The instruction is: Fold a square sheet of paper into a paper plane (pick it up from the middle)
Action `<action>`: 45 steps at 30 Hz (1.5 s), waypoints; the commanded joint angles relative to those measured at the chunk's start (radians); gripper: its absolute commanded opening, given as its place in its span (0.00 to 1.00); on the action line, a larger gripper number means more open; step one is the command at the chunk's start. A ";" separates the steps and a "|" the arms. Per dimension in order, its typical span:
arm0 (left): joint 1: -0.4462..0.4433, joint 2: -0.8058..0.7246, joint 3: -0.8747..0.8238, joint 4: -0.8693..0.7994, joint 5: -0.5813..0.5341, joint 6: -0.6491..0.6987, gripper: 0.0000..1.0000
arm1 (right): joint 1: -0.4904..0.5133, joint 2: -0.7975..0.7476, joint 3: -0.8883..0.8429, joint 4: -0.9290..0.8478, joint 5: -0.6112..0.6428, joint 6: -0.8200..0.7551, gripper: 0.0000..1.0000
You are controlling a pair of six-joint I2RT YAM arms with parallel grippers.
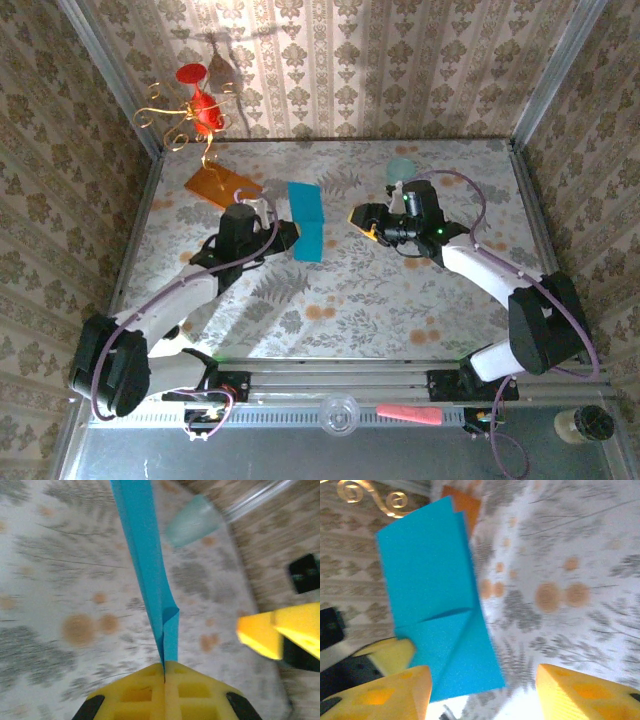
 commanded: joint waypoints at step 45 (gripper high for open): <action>-0.013 0.194 0.239 -0.517 -0.217 0.024 0.66 | 0.201 0.126 0.147 -0.348 0.307 -0.207 0.47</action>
